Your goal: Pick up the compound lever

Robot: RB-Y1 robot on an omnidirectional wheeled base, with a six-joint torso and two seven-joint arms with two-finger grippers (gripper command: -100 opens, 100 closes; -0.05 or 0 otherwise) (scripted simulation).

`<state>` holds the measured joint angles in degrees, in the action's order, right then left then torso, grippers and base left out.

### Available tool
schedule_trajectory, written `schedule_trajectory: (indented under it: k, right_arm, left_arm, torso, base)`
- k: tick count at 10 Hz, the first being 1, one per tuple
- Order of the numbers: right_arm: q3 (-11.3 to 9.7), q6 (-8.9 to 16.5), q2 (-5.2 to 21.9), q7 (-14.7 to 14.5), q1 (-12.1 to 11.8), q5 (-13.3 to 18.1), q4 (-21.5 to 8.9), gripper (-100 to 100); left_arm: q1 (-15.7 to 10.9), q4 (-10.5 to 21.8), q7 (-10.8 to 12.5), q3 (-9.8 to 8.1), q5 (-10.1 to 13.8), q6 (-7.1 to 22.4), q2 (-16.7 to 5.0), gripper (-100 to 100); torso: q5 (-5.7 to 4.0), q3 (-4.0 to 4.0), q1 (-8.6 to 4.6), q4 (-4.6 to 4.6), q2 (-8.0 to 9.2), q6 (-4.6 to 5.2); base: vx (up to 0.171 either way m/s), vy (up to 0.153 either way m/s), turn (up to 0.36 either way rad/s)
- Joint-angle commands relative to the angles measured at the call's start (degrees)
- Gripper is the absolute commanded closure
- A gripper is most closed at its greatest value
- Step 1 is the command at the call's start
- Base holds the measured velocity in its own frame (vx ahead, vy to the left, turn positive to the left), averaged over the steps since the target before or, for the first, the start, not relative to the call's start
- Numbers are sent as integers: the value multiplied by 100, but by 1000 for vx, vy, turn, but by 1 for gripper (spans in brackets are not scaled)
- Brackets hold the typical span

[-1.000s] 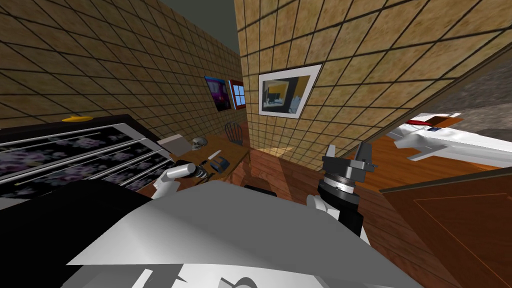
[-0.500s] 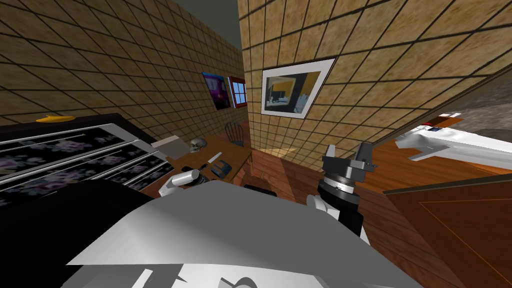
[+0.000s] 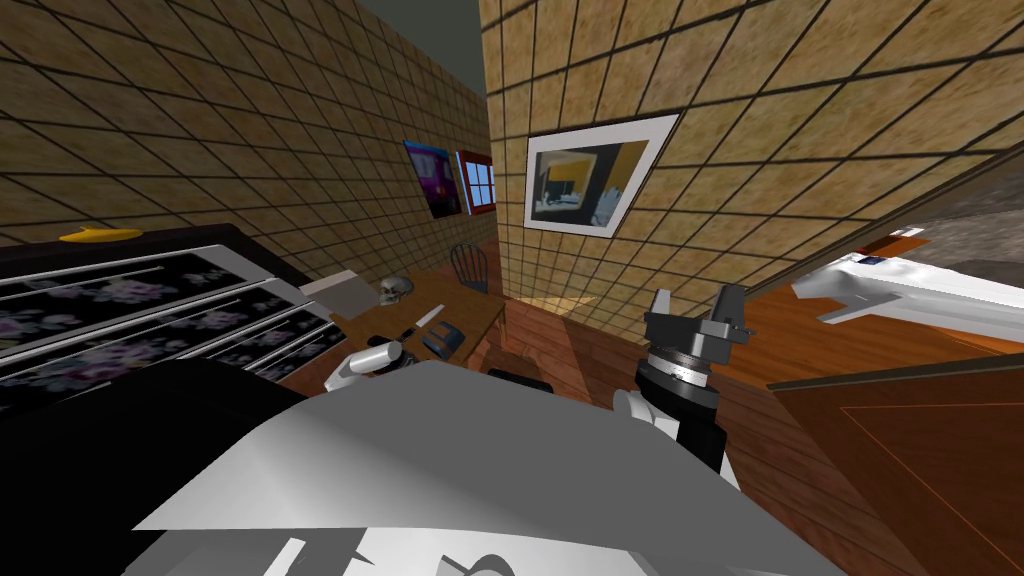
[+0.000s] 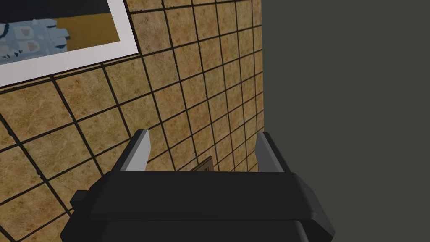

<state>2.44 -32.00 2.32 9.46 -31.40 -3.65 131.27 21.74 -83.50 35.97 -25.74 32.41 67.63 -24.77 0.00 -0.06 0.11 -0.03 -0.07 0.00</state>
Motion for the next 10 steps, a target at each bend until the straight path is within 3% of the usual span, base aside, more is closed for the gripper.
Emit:
schedule_trajectory:
  k: [1,2,3,7,8,9,10]
  right_arm:
    - [0,0,0,0,0,0,0,0]
    - [0,0,0,0,0,0,0,0]
    - [0,0,0,0,0,0,0,0]
    - [0,0,0,0,0,0,0,0]
    - [0,0,0,0,0,0,0,0]
    - [0,0,0,0,0,0,0,0]
    - [0,0,0,0,0,0,0,0]
  left_arm:
    - [-66,182,-65,34,-46,-160,44,-100]
    - [-15,75,-33,20,-30,-89,39,-100]
    - [-16,82,-39,22,-33,-106,42,100]
    - [-20,74,-39,23,-29,-102,43,100]
    - [-20,74,-40,23,-29,-101,43,0]
    - [25,-95,30,-27,42,90,-52,100]
    - [56,-188,62,-48,72,174,-85,100]
  torso:
    - [0,0,0,0,0,0]
    - [0,0,-1,0,0,0]
    - [-1,1,-4,0,2,0]
    - [10,-2,17,-3,0,-2]
    - [10,-2,18,-3,-1,-2]
    - [10,-2,19,-3,-1,-2]
    - [6,0,14,-1,3,-2]
  base:
    - [12,14,8]
    - [6,6,1]
    - [0,0,0]
    - [0,0,0]
    - [0,0,0]
    - [-12,-14,-18]
    - [-19,-15,-16]
